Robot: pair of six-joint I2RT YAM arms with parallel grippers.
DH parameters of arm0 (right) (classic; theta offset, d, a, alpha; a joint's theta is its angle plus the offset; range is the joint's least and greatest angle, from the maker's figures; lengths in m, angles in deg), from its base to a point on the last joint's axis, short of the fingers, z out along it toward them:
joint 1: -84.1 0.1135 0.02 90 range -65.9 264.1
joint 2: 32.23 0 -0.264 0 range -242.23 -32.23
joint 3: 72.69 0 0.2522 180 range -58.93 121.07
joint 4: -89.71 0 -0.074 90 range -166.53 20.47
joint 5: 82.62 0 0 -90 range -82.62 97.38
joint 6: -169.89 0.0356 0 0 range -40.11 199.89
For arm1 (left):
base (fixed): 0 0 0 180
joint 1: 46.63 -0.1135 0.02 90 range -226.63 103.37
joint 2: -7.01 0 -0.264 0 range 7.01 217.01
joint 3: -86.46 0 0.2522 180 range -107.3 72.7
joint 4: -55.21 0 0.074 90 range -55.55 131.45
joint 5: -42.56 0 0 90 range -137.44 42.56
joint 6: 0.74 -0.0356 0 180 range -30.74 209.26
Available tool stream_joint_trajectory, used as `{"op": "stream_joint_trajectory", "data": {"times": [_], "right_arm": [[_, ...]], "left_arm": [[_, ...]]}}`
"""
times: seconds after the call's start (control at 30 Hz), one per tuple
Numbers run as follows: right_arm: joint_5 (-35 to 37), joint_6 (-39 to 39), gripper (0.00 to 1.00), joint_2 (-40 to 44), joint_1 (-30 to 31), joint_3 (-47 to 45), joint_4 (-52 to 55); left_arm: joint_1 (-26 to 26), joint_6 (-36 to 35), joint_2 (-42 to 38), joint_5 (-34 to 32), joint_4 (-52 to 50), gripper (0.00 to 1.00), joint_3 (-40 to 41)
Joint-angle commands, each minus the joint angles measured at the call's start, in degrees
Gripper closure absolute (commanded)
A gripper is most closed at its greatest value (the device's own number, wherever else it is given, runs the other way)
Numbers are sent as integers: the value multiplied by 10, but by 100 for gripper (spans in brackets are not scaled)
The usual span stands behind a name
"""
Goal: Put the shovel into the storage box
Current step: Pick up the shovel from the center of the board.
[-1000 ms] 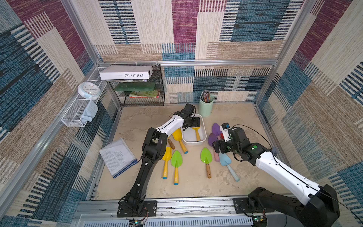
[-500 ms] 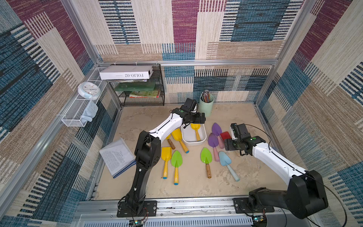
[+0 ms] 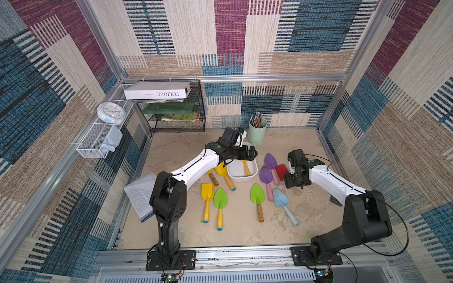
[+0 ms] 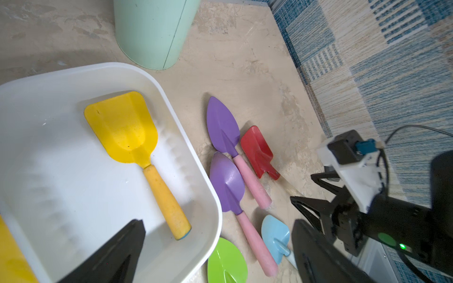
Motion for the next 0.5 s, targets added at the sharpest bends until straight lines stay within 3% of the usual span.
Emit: {"op": "stream_joint_trajectory", "data": {"times": [0.0,0.33,0.47], "right_arm": [[-10,-18,32,-20,-4,4,19],[2,-27,48,-106,-10,17,31],[-1,-29,61,-103,-11,11,22]], "left_arm": [[2,0,-22,25,26,2,23],[5,2,-62,27,34,2,64],[7,6,-65,28,37,2,68]]}}
